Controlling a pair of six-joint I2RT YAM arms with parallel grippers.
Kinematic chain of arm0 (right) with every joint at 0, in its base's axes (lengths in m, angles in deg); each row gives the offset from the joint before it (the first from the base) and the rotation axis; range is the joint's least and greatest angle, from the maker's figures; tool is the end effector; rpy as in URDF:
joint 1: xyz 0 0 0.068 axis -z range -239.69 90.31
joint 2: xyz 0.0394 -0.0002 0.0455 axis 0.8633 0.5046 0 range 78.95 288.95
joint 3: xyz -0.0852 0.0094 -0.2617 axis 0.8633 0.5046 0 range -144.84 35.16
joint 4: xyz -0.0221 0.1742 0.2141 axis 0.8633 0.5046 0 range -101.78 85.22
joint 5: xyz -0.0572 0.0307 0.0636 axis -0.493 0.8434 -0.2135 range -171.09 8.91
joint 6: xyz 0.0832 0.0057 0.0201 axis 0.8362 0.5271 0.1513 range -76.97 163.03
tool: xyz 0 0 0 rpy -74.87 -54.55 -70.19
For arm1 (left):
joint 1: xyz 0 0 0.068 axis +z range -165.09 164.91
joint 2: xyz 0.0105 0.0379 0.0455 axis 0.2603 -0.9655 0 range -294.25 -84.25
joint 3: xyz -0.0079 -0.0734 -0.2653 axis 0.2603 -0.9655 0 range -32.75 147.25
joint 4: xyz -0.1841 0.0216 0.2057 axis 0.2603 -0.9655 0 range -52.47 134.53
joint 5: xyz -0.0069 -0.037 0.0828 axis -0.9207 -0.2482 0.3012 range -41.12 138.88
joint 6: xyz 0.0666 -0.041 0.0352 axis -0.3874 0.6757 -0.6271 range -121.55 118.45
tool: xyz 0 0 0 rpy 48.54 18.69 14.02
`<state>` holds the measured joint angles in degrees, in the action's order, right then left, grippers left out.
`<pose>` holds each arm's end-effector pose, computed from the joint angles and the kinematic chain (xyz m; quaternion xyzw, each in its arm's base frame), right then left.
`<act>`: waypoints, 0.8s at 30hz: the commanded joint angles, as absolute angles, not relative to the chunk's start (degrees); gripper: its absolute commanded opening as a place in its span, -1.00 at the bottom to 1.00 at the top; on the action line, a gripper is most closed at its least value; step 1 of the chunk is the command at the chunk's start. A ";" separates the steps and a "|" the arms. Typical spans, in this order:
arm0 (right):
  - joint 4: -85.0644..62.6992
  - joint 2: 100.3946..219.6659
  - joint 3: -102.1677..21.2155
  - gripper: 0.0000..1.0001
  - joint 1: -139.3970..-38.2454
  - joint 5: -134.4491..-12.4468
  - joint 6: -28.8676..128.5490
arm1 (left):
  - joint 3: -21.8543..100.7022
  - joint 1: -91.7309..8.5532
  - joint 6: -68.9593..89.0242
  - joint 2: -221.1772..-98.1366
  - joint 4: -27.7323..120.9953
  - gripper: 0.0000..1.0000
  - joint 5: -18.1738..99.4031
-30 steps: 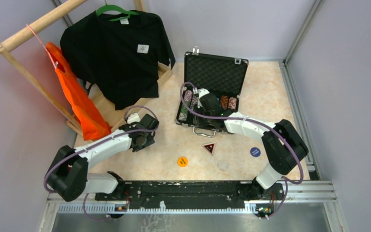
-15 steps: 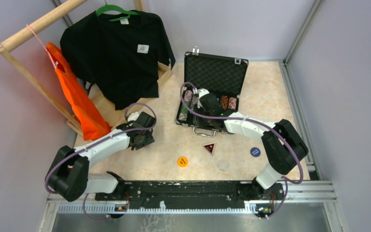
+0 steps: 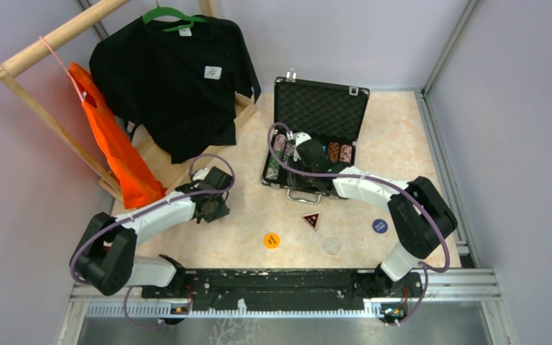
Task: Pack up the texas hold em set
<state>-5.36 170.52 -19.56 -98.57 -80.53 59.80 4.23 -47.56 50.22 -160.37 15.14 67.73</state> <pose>0.2965 0.2400 0.1688 -0.1778 0.9006 0.1890 0.3486 0.2239 -0.1136 0.1184 -0.1925 0.9504 -0.0038 0.2442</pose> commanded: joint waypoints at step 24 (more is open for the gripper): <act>-5.92 146.90 -14.21 -0.43 -94.76 -92.85 64.41 | 27.73 -50.63 42.04 -171.64 15.48 -1.00 65.29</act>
